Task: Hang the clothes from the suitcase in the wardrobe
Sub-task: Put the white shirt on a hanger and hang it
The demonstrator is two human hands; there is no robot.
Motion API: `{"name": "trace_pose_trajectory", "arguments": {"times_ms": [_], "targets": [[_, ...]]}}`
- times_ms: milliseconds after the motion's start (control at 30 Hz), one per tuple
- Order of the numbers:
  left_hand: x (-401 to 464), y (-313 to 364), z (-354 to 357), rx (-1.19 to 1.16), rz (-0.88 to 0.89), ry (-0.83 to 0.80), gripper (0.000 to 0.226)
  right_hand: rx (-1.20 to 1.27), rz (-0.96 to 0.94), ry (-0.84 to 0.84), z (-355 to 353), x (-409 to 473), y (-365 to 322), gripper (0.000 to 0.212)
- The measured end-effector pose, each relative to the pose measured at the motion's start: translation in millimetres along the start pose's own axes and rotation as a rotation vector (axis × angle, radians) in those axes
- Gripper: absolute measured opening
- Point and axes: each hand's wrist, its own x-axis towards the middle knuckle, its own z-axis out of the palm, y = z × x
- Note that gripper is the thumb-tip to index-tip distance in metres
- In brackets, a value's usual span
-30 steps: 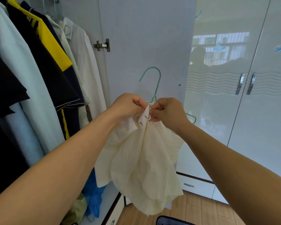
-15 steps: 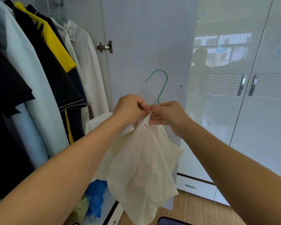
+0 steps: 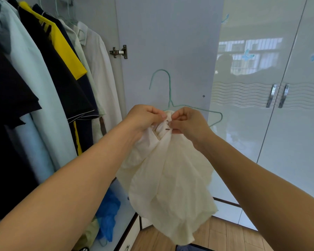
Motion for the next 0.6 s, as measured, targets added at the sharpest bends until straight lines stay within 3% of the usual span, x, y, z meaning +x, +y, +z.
{"name": "trace_pose_trajectory", "arguments": {"times_ms": [67, 200, 333, 467, 533, 600], "targets": [[2.0, 3.1, 0.0, -0.047, -0.088, -0.050, 0.009, -0.111, -0.058, 0.006, 0.6, 1.4, 1.1, 0.023], [7.5, 1.8, 1.3, 0.102, -0.117, -0.044, 0.014, -0.141, -0.145, 0.018, 0.0, -1.8, 4.1, 0.022], [4.4, 3.3, 1.1, 0.140, 0.086, -0.005, 0.008, -0.045, -0.089, -0.084, -5.2, -3.8, 10.7, 0.024], [6.0, 11.6, -4.8, 0.181, 0.335, 0.027, 0.026, -0.112, 0.110, -0.282, -11.7, -10.8, 9.6, 0.036], [6.3, 19.4, -11.1, 0.223, 0.396, 0.028, 0.031, -0.156, 0.134, -0.263, -13.9, -12.0, 11.2, 0.039], [5.8, 27.8, -16.2, 0.254, 0.443, 0.008, 0.030, -0.230, 0.081, -0.140, -14.0, -10.7, 13.1, 0.042]]}}
